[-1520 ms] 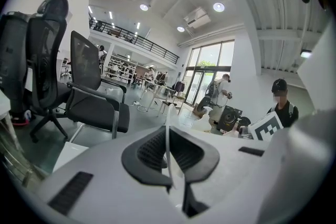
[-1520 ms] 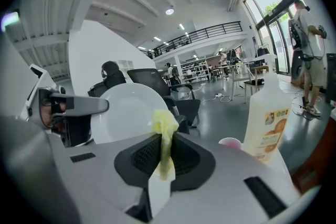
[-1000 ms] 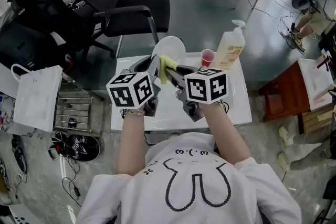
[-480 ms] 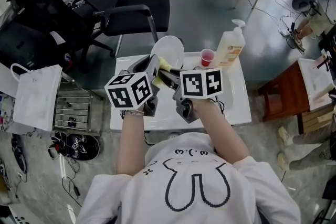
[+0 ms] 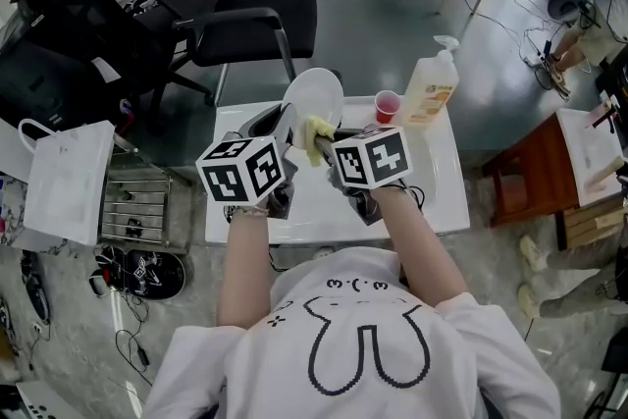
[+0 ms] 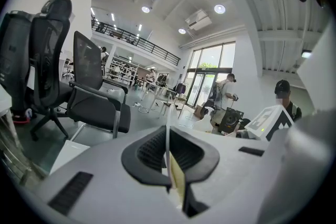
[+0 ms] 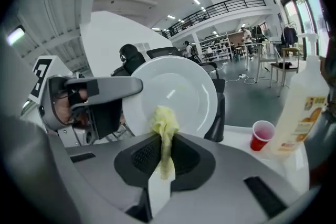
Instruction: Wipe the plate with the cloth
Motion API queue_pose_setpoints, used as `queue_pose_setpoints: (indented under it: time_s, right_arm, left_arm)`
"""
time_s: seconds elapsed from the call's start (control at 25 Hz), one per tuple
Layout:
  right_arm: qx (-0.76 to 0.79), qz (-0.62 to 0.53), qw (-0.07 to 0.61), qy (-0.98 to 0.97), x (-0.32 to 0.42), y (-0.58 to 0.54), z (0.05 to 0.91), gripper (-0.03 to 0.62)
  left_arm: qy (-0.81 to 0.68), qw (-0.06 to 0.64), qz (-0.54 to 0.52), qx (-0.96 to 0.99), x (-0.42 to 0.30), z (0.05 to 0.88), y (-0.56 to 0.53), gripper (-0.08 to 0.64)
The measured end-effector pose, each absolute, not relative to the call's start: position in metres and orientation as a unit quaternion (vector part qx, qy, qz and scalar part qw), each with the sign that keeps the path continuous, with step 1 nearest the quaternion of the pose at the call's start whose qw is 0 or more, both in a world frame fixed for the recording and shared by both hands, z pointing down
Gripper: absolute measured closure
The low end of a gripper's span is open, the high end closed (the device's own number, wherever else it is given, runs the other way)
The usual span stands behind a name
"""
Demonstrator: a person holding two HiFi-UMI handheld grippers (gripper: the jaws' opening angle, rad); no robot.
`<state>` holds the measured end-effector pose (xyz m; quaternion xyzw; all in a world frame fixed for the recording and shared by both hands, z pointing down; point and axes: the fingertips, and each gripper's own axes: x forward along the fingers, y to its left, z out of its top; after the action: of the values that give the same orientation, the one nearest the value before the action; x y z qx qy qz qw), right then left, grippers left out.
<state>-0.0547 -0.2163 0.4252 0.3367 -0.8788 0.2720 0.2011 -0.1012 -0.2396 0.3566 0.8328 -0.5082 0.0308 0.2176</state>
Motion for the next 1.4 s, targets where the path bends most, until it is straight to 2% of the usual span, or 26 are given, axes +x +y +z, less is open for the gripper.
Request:
queue_pose_setpoints:
  time_s: [0.28,0.88,1.04,1.4]
  right_arm:
    - [0.377,0.269,0.231,-0.855,-0.030,-0.232,0.440,0.541]
    - [0.468,0.272,0.212,-0.814,0.022,-0.254,0.441,0.541]
    - [0.474,0.267,0.183,-0.819,0.036,-0.252,0.428,0.541]
    - [0.465,0.264,0.140,-0.833,0.055,-0.246,0.403,0.541]
  left_arm:
    - [-0.498,0.215,0.035,0.839,-0.099,0.358,-0.239,0.541]
    - [-0.473,0.201,0.028,0.858,-0.107,0.359,-0.234,0.541]
    - [-0.452,0.146,0.049,0.878,-0.104,0.363,-0.233,0.541]
    - [-0.418,-0.034,0.141,0.897,-0.100,0.367,-0.230,0.541]
